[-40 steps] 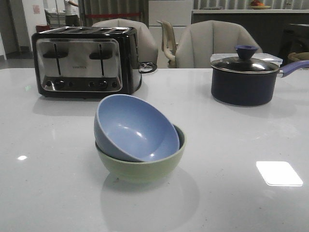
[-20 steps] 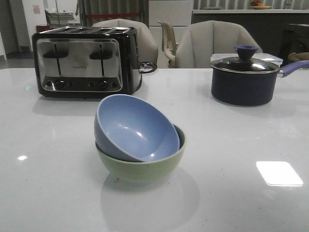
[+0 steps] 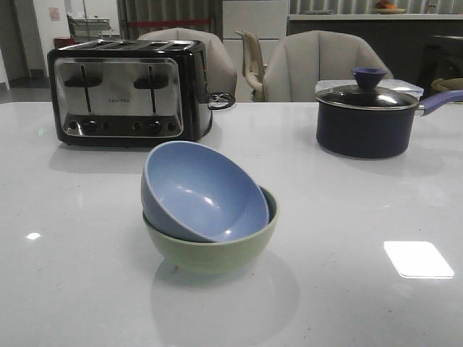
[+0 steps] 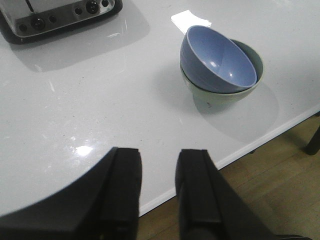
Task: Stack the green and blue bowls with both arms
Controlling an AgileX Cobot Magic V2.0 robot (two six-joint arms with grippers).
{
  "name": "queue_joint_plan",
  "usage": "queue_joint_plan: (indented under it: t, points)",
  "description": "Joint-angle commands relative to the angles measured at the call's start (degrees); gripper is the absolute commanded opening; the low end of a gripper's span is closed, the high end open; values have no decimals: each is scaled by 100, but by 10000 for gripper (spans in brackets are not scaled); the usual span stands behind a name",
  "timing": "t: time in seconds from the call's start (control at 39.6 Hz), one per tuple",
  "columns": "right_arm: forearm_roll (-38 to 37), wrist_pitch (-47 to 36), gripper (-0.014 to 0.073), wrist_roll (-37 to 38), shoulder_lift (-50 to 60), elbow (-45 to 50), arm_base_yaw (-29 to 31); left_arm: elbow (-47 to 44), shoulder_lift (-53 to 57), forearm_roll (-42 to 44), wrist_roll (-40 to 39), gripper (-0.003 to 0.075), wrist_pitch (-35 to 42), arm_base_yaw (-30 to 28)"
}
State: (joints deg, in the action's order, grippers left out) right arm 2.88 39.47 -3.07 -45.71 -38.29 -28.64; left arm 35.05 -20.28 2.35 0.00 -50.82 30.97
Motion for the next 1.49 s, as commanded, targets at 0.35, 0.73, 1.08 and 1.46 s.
queue_joint_plan:
  t: [0.35, 0.73, 1.08, 1.46]
  points:
    - [-55, -333, 43, -38, 37, -148, 8, 162, -48, 27, -50, 100, 442, 3]
    - [-55, -333, 43, -38, 37, -148, 8, -225, 512, 16, -50, 101, 584, -494]
    - [-55, -333, 43, -38, 37, -148, 8, -2161, 1731, -280, -50, 101, 3414, -1864]
    - [-55, -321, 43, -38, 37, -148, 8, -3545, 2175, -280, -50, 101, 5269, -2534]
